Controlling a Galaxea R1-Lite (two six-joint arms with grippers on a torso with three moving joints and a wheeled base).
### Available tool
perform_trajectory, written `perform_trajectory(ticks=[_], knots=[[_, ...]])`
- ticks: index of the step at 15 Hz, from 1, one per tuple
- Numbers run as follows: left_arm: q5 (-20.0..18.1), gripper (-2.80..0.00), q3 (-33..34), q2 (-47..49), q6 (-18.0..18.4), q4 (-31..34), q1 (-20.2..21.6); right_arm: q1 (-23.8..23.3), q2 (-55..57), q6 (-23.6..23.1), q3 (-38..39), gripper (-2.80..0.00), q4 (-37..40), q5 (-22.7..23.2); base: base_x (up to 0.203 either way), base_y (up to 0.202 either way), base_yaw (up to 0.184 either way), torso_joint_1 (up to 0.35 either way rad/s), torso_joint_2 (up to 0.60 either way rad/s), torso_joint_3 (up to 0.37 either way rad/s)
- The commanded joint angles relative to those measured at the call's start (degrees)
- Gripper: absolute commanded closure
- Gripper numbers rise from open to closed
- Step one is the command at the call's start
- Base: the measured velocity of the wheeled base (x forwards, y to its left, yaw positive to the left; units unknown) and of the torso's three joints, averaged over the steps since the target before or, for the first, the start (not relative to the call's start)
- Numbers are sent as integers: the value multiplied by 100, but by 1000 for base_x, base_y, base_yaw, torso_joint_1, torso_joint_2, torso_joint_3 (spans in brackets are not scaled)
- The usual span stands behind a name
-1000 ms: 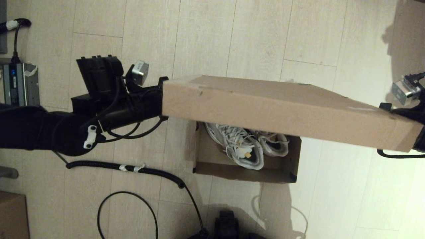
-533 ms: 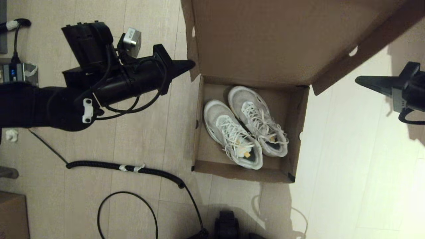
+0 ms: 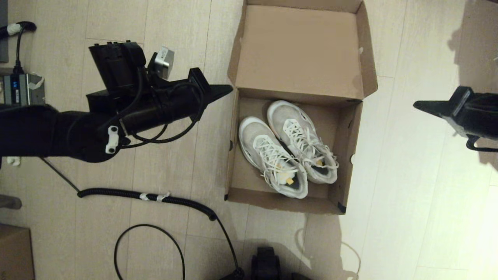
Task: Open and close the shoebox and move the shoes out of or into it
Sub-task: Open the shoe box, then put the shoes out of the shoe box
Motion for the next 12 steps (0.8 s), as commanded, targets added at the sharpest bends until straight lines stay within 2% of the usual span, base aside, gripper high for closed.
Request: perform_trajectory(ticks=[1,3,4,6,8,9,11,12], knots=[[806,0,478,-522,446,-4,-147,349,-3,-595,30,0,687,-954,0,0,0,0,0,0],[1592,0,976,-734,1227,11,-143,1233,158,-1357,73,0,1033,-2159,0,0,0,0,0,0],[1897,0,1290,-826,1615,3,-93,1708,203,-1647,149,0,1098,-2491,0,0,0,0,0,0],[2225,0,2032,-1063,2166,-38,70,2567,251,-2038,361,0,1138,-2835,0,0,0,0,0,0],[2338,0,2586,-1412,2399,-79,151,2983,335,-2211,492,0,732,-2951,0,0,0,0,0,0],[2367,0,2784,-1539,2448,-88,166,3104,374,-2218,548,-280,506,-2936,0,0,0,0,0,0],[2439,0,2961,-1608,2467,-99,181,3407,534,-2166,777,-280,225,-2813,0,0,0,0,0,0],[2532,0,2976,-1608,2466,-98,188,3508,664,-2150,950,-280,-218,-2740,0,0,0,0,0,0]])
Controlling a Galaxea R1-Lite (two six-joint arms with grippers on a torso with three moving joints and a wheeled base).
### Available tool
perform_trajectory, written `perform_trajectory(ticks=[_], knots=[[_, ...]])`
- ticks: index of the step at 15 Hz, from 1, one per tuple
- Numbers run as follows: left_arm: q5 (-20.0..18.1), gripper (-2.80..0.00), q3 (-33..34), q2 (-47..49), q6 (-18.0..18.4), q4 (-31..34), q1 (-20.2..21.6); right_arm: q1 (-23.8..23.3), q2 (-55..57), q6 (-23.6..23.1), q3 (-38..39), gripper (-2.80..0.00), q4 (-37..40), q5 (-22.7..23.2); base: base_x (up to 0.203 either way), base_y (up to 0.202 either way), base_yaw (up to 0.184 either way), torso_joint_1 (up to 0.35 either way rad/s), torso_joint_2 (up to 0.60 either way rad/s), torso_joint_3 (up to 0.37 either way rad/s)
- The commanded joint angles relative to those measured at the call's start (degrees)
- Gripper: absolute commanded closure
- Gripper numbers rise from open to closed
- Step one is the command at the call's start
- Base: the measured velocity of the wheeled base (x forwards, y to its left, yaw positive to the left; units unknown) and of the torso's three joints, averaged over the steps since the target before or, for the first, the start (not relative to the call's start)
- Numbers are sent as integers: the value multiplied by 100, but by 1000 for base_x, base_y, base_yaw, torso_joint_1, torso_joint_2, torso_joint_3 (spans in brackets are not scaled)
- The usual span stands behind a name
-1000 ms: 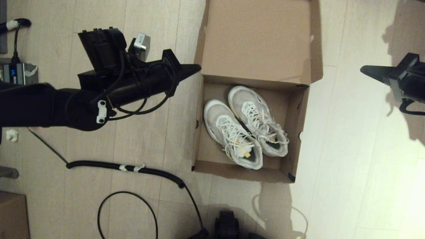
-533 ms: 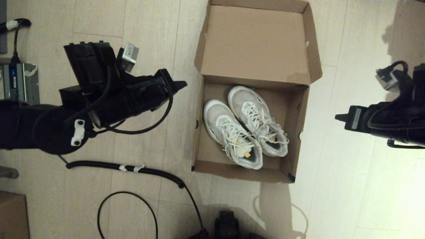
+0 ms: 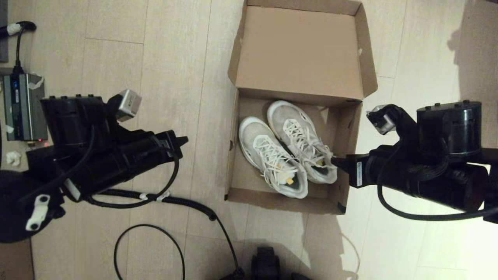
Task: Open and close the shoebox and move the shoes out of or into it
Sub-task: Put the shoes out of the shoe box
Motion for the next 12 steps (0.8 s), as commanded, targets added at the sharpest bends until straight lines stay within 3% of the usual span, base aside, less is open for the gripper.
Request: perform_trajectory(ticks=[1,4,8,12], knots=[[124,0,108,-144,-4,-17,12,179,352,3,226,-280,-580,59,0,0,0,0,0,0],[128,0,68,-144,42,-18,87,316,1074,-159,564,-280,-1767,138,0,0,0,0,0,0],[56,0,43,-86,16,-62,342,328,2151,-924,848,-280,-3274,387,0,0,0,0,0,0],[-85,0,91,-65,7,-176,557,225,2774,-1176,679,-280,-3854,390,0,0,0,0,0,0]])
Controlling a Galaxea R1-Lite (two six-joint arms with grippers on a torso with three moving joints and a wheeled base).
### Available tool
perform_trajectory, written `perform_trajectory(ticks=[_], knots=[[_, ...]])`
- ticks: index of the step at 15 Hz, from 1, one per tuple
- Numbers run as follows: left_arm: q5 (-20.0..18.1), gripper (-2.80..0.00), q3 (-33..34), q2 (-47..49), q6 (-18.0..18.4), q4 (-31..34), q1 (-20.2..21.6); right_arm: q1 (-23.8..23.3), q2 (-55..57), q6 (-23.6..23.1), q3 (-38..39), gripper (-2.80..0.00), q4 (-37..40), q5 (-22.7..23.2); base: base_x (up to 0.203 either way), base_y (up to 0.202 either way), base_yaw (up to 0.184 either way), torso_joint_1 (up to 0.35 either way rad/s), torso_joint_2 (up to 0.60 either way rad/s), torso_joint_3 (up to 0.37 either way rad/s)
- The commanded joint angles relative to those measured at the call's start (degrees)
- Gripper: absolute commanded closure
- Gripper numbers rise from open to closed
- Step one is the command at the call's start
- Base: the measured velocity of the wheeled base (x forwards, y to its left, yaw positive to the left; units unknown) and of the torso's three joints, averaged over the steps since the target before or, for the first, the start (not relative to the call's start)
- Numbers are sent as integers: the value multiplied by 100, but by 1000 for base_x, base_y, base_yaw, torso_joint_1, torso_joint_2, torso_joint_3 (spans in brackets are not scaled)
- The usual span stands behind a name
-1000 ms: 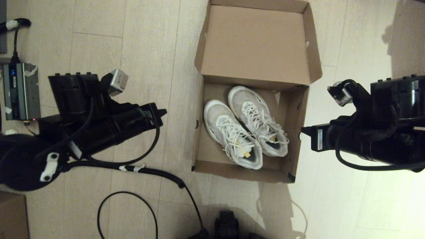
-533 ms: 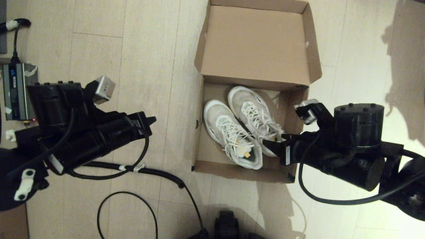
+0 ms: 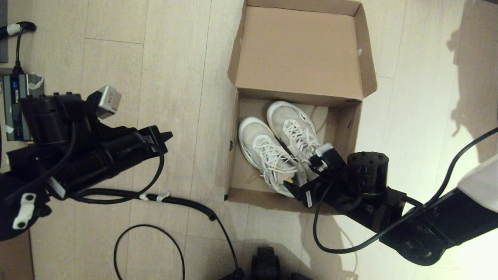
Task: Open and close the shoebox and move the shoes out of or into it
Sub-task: Put the shoes out of the shoe box
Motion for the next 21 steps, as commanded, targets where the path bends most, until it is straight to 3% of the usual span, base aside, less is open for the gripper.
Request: perform_trajectory(ticks=[1,6,9,11,12,17,21], knots=[[-5,0,14,-3,-13,-21,62,-127,372,-86,-72,-280,-329,-75,0,0,0,0,0,0],[4,0,145,-83,-28,-73,58,-323,510,-211,-47,-280,-367,-179,0,0,0,0,0,0],[-2,0,434,-307,-35,-230,88,-322,1183,-205,-480,-280,-720,-202,0,0,0,0,0,0],[-12,0,641,-373,-46,-297,201,-321,1492,-216,-845,-280,-961,-448,0,0,0,0,0,0],[-5,0,683,-374,-48,-362,220,-321,1532,-235,-915,0,-980,-522,0,0,0,0,0,0],[-163,0,592,-398,-42,-434,212,-321,1406,-355,-1055,0,-940,-547,0,0,0,0,0,0],[-155,0,443,-691,-25,-395,206,-317,193,-259,-900,0,79,-339,0,0,0,0,0,0]])
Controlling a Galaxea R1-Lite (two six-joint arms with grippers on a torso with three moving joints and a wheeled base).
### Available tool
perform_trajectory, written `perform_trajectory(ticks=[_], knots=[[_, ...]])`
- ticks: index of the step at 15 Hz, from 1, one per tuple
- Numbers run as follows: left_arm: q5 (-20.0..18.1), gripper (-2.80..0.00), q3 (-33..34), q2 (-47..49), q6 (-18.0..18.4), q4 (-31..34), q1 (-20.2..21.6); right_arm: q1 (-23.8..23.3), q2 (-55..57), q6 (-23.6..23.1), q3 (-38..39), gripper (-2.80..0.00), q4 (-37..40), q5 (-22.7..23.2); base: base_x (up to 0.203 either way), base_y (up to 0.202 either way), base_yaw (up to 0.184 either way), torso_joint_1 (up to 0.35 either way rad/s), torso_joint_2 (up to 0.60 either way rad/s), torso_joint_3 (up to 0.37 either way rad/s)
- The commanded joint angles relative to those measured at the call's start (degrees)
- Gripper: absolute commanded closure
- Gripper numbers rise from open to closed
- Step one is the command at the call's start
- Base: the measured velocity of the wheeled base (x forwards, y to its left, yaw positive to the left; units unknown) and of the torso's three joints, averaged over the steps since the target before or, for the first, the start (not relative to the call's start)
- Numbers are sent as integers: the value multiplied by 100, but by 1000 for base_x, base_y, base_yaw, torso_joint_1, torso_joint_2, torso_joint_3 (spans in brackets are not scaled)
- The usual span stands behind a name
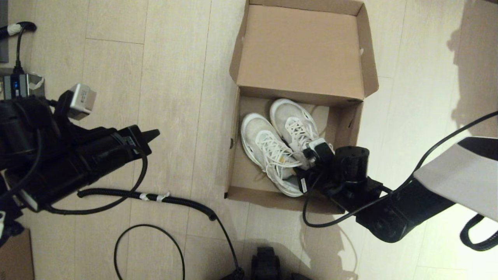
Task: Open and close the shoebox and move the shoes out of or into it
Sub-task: Put the shoes out of the shoe box
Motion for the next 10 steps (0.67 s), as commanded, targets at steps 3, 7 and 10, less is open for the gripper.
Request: perform_trajectory(ticks=[3,7,10], knots=[[12,0,-196,-554,7,198,-52,11,-1634,296,164,0,1305,658,0,0,0,0,0,0],[15,0,-252,-1271,0,815,-62,12,-3214,963,199,0,2978,1245,0,0,0,0,0,0],[61,0,-186,-1679,-1,1272,-54,6,-4433,1325,131,0,4091,1349,0,0,0,0,0,0]])
